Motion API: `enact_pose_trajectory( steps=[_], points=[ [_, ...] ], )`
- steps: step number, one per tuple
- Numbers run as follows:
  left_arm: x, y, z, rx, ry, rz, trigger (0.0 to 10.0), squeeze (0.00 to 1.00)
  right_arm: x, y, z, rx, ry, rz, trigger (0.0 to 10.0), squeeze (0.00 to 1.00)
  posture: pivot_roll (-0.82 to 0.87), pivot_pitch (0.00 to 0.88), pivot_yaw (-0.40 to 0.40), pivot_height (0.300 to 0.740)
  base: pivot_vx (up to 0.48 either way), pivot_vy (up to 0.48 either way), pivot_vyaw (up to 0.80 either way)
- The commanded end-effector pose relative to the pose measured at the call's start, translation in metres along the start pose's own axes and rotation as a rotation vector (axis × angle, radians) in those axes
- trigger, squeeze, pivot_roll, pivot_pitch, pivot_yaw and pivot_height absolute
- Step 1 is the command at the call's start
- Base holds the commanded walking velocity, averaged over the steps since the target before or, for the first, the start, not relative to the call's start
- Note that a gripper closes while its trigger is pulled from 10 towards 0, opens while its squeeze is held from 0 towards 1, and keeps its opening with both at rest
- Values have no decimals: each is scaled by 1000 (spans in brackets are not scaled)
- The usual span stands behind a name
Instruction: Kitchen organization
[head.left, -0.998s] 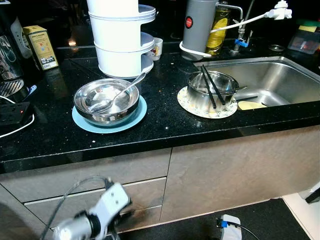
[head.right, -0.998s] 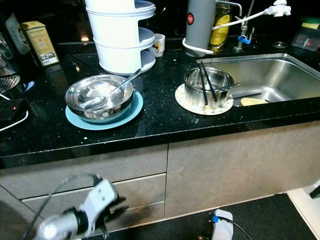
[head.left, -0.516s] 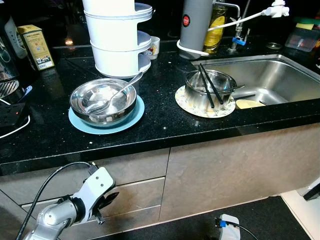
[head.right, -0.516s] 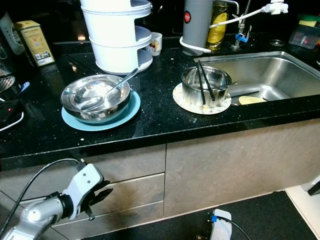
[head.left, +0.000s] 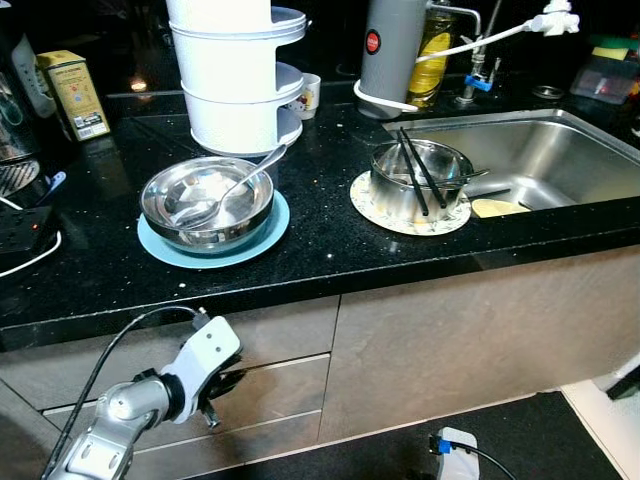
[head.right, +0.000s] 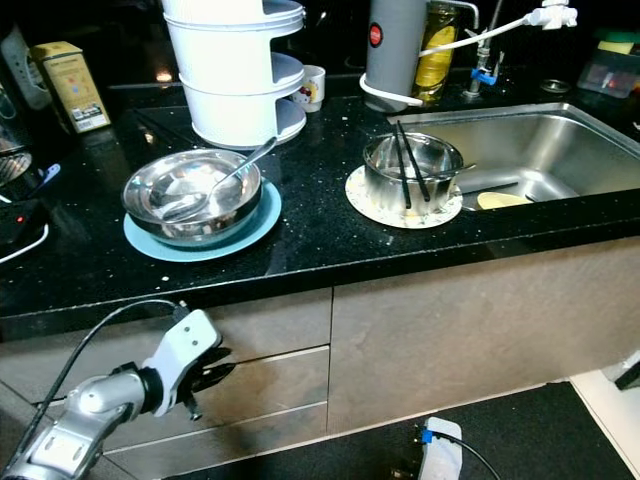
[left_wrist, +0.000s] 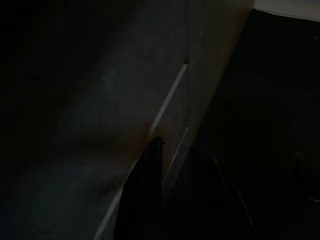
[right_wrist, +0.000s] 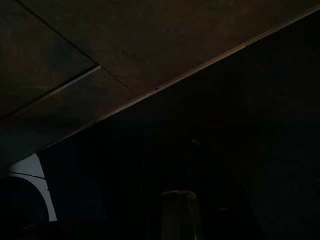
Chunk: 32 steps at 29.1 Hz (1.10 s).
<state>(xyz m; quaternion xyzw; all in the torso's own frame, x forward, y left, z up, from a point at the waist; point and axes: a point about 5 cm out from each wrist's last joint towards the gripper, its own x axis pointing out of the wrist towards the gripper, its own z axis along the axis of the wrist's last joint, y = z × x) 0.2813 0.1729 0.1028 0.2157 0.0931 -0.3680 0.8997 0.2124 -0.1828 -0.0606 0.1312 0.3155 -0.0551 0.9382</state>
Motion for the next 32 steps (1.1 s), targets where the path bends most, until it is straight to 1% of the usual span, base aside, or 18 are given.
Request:
enact_pose_trajectory(
  steps=[1,5,7,8,10,11,13,19,21,23,24,25,27,28,29,30,31,32],
  points=[
    [0,-9,-3,-23,5,-33,10000,0,-2,-3,-5,13,8,-13,10000,0,-47,148,-6,740,0,0,0],
    [4,-16,-1,-27,-8,-46,10000,0,-2,-3,-5,14,12,-10,10000,0,-43,147,-12,740,0,0,0],
    [14,-26,0,-39,-6,-57,10000,0,-2,-2,-4,11,16,-6,10000,0,-42,145,-12,740,0,0,0],
    [18,-30,0,-63,-12,-56,10000,0,-2,-2,-4,10,17,-5,10000,0,-42,145,-12,740,0,0,0],
    [21,-33,1,-81,-17,-55,10000,0,-2,-2,-4,9,17,-5,10000,0,-42,145,-12,740,0,0,0],
    [23,-43,-3,-79,-5,-70,10000,0,-2,-2,-5,9,17,-6,10000,0,-42,145,-12,740,0,0,0],
    [24,-50,-7,-66,14,-82,10000,0,-2,-2,-5,9,15,-7,10000,0,-46,145,-9,740,0,0,0],
    [23,-52,-11,-76,29,-62,10000,0,-2,-1,-5,8,17,-6,10000,0,-46,145,-9,740,0,0,0],
    [24,-55,-13,-96,29,-64,10000,0,-2,-1,-5,8,17,-4,10000,0,-41,146,-15,740,0,0,0],
    [24,-60,-17,-95,50,-58,10000,0,-2,0,-6,6,19,-1,10000,0,-39,146,-17,740,0,0,0],
    [24,-60,-17,-95,50,-58,10000,0,-2,0,-6,6,19,-1,10000,0,-39,146,-17,740,0,0,0],
    [25,-64,-26,-86,98,-22,10000,0,-2,1,-6,6,21,3,10000,0,-39,146,-17,740,0,0,0],
    [28,-63,-30,5,115,42,10000,0,-1,1,-6,6,21,5,10000,0,-35,147,-22,740,0,0,0],
    [29,-63,-30,30,114,56,10000,0,-1,1,-6,6,22,5,10000,0,-35,147,-22,740,0,0,0],
    [31,-63,-28,-9,114,67,10000,0,-1,1,-6,7,21,6,10000,0,-31,147,-25,740,0,0,0],
    [31,-63,-28,-9,114,67,10000,0,-1,1,-6,7,21,6,10000,0,-31,147,-25,740,0,0,0],
    [32,-64,-28,-39,119,77,10000,0,-1,1,-6,8,22,6,10000,0,-31,147,-25,740,0,0,0],
    [34,-64,-29,-25,131,90,10000,0,-1,1,-6,8,22,7,10000,0,-32,146,-27,740,0,0,0]
  ],
)
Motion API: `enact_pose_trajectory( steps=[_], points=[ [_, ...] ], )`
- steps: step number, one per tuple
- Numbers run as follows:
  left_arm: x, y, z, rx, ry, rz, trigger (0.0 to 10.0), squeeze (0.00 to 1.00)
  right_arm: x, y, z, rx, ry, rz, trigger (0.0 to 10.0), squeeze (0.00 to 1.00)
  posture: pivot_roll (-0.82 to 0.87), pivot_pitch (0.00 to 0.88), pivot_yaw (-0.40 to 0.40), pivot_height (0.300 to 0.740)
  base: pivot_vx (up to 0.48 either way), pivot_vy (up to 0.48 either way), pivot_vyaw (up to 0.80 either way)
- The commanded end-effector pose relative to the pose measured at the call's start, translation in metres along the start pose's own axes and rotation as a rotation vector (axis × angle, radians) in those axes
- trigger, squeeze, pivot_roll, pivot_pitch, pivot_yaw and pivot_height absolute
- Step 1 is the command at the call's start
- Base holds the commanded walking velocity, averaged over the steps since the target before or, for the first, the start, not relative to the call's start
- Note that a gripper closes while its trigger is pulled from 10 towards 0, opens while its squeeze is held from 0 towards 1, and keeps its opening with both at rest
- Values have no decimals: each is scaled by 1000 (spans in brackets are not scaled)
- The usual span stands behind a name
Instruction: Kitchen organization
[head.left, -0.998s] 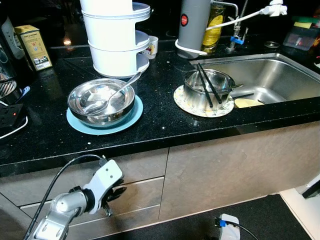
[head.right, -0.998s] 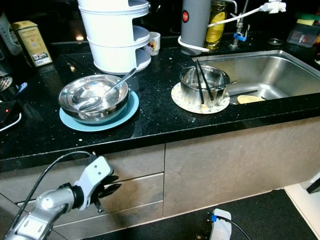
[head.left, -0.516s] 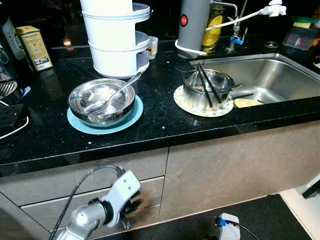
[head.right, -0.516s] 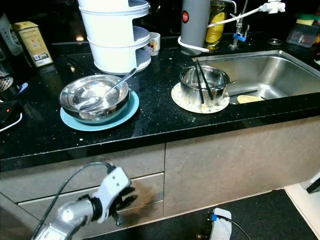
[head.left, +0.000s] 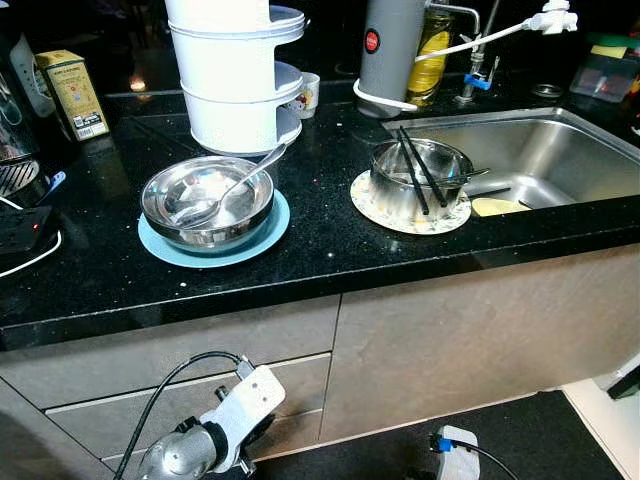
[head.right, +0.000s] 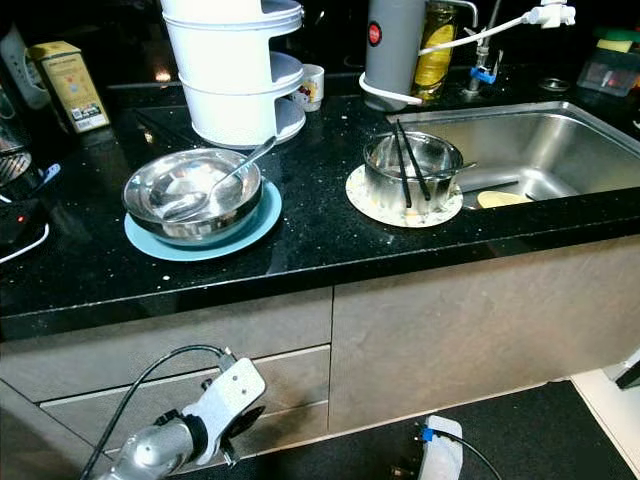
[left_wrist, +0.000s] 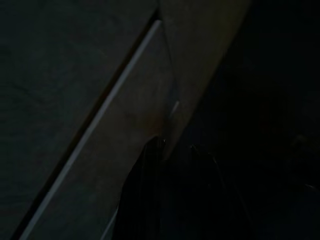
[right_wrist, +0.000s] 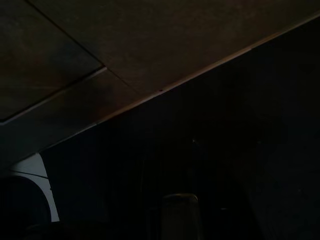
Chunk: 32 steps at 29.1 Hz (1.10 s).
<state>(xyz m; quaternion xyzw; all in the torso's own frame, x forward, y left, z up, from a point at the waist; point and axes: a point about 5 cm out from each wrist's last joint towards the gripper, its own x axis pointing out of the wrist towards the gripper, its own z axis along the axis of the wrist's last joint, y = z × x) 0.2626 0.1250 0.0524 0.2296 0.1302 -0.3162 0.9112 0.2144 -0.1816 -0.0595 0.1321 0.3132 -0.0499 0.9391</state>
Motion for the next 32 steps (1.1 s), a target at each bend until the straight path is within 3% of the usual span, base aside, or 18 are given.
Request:
enact_pose_trajectory(
  steps=[1,9,14,19,21,22,23,24,25,27,32],
  points=[
    [1,-4,-6,-6,34,2,10000,0,-2,-1,-7,9,26,-4,10000,0,-32,146,-27,740,0,0,0],
    [0,-12,-9,-28,31,-30,10000,0,-2,-2,-7,3,27,-2,10000,0,-36,146,-27,740,0,0,0],
    [2,-21,-24,-58,68,-11,10000,0,-3,-2,-7,1,27,1,10000,0,-37,147,-32,740,0,0,0],
    [4,-28,-59,-79,269,27,10000,0,-2,-3,-7,4,31,0,10000,0,-38,147,-42,740,0,0,0],
    [3,-31,-67,-111,300,32,10000,0,-2,-3,-6,-3,34,3,10000,0,-38,147,-50,740,0,0,0],
    [0,-37,-81,-174,359,64,10000,0,-2,-4,-5,-21,41,11,10000,0,-38,148,-56,740,0,0,0],
    [-1,-38,-85,-185,373,85,10000,0,-2,-4,-5,-30,44,15,10000,0,-38,148,-56,740,0,0,0],
    [-5,-38,-95,-270,411,178,10000,0,-2,-4,-5,-48,47,22,10000,0,-46,147,-67,740,0,0,0],
    [-5,-38,-95,-270,411,178,10000,0,-2,-4,-5,-48,47,22,10000,0,-46,147,-67,740,0,0,0],
    [-8,-40,-105,-369,460,264,10000,0,-2,-5,-4,-68,50,29,10000,0,-53,145,-79,740,0,0,0],
    [-10,-31,-112,-373,466,347,10000,0,0,-2,-1,-81,43,42,10000,0,-59,152,-79,740,0,0,0]
  ],
)
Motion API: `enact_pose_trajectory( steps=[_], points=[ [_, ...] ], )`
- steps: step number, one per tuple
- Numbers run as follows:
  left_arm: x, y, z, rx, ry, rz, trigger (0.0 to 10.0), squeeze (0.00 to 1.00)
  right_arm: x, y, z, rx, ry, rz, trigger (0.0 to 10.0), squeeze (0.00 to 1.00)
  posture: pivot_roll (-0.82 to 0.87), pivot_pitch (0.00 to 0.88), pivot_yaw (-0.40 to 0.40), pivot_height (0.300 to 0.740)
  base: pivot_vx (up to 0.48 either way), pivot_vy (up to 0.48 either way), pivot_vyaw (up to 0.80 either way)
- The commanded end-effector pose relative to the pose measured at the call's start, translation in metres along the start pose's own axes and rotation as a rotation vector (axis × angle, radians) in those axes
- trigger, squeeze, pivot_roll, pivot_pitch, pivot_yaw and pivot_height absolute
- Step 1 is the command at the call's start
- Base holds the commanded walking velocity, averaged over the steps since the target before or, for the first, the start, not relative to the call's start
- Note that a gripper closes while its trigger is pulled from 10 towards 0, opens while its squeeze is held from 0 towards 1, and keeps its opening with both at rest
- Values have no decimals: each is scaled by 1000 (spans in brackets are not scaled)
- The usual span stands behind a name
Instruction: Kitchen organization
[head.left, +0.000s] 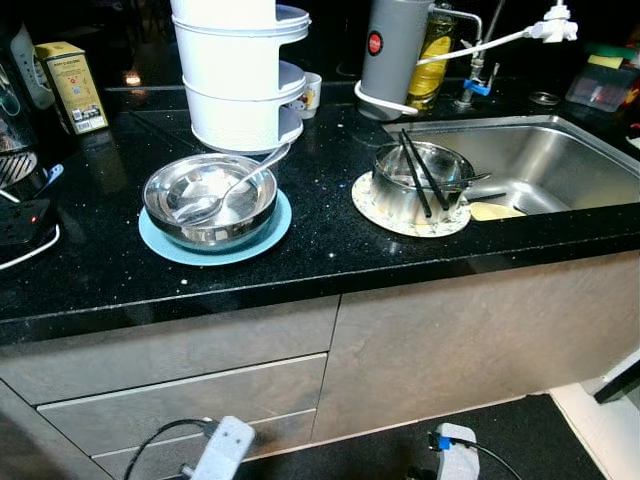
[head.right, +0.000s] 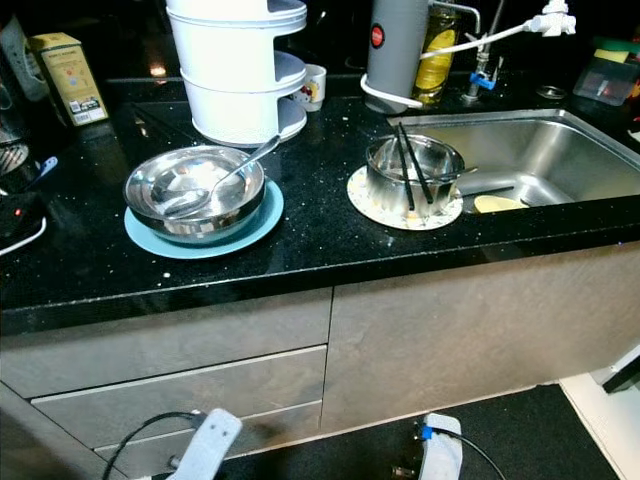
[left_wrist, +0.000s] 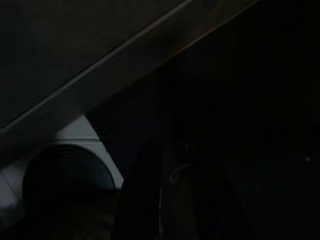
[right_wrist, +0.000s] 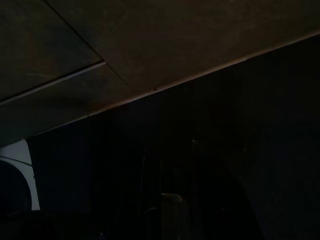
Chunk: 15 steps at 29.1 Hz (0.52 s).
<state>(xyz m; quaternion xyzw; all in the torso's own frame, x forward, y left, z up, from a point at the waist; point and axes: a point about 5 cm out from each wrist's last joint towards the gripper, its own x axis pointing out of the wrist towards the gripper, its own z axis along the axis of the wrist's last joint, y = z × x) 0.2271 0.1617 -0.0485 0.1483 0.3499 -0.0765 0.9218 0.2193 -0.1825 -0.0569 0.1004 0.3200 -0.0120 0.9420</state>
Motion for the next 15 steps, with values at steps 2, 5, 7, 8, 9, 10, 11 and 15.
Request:
enact_pose_trajectory(
  steps=[2,5,7,8,9,10,11,15],
  points=[
    [0,4,0,-50,-29,19,10000,0,-1,0,-3,2,3,-5,10000,0,-56,155,-79,740,0,0,0],
    [1,6,3,-76,-57,2,10000,0,1,9,8,-23,-83,44,10000,0,-43,167,-77,740,0,0,0],
    [1,10,5,-87,-71,16,10000,0,1,13,10,-65,-107,73,10000,0,-43,171,-74,740,0,0,0],
    [1,12,5,-98,-73,28,10000,0,0,13,10,-65,-114,76,10000,0,-40,175,-76,740,0,0,0],
    [1,12,5,-98,-73,28,10000,0,0,13,10,-65,-114,76,10000,0,-40,175,-76,740,0,0,0],
    [1,12,5,-98,-73,28,10000,0,0,13,10,-65,-114,76,10000,0,-40,175,-76,740,0,0,0],
    [1,14,4,-110,-70,43,10000,0,0,13,10,-58,-118,76,10000,0,-37,178,-77,740,0,0,0],
    [0,15,8,-155,-132,46,10000,0,1,16,6,-26,-67,118,10000,0,-28,208,-75,740,0,0,0]
  ],
)
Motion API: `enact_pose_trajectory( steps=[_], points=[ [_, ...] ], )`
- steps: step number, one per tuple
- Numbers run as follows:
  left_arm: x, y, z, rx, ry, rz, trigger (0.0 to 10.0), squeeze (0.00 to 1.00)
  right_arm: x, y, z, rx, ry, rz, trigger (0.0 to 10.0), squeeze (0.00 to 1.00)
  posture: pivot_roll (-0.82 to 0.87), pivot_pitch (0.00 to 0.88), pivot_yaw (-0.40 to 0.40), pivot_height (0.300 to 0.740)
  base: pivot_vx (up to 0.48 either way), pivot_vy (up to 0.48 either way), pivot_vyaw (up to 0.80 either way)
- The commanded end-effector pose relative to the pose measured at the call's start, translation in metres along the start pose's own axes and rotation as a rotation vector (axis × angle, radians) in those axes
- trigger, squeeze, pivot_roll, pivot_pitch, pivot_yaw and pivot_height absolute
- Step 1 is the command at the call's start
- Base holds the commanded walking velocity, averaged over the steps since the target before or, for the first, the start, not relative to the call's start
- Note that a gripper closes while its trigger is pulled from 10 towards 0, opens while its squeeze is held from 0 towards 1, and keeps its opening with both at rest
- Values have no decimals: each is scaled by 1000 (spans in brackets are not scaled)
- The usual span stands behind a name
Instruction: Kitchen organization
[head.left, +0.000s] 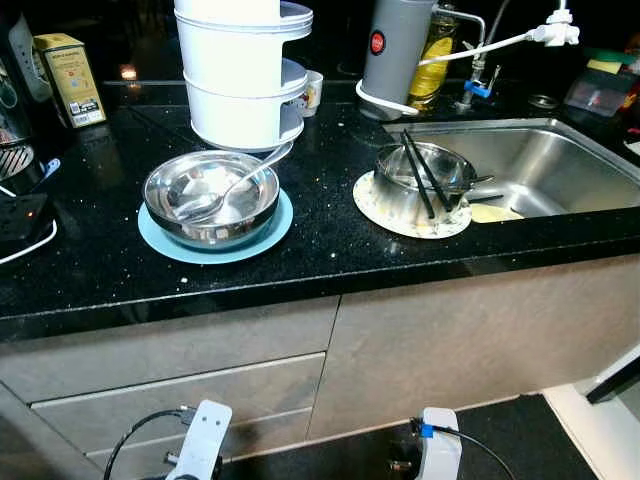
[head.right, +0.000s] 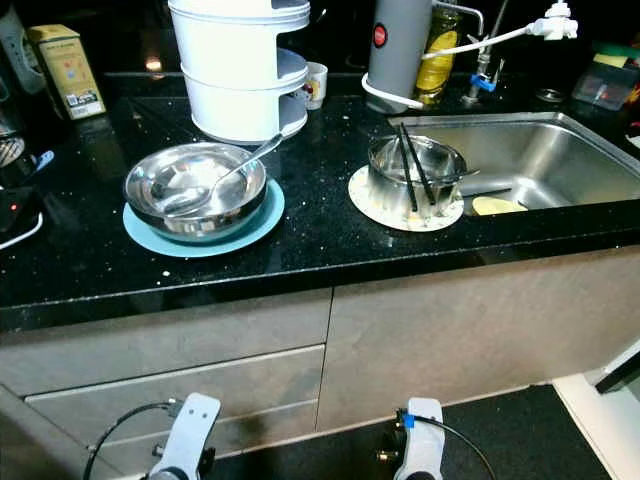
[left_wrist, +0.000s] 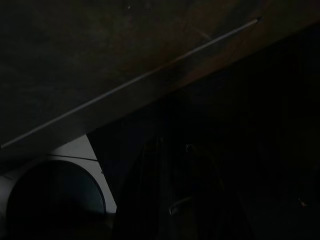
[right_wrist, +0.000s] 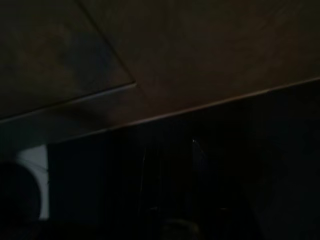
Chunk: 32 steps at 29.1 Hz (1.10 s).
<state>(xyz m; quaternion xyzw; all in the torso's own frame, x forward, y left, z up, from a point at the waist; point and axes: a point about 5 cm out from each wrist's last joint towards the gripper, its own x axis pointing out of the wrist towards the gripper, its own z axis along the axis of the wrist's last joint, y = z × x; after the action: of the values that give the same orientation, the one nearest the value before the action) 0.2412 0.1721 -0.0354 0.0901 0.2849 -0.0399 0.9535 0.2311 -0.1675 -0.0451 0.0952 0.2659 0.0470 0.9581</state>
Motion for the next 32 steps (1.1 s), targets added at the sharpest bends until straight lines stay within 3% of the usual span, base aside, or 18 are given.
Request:
enact_pose_trajectory(
  steps=[1,10,17,32],
  points=[
    [-3,0,-7,-23,10,-3,10000,0,-2,-1,-7,26,32,-1,10000,0,-28,208,-75,740,0,0,0],
    [-2,-14,5,-45,-74,-112,10000,0,-3,-2,-11,62,55,16,10000,0,-28,217,-77,740,0,0,0],
    [-2,-30,12,35,-117,-187,10000,0,-3,-5,-8,58,53,17,10000,0,-42,215,-87,740,0,0,0],
    [1,-29,19,4,-139,-178,10000,0,-1,-8,0,42,23,12,10000,0,-54,219,-100,740,0,0,0]
  ],
)
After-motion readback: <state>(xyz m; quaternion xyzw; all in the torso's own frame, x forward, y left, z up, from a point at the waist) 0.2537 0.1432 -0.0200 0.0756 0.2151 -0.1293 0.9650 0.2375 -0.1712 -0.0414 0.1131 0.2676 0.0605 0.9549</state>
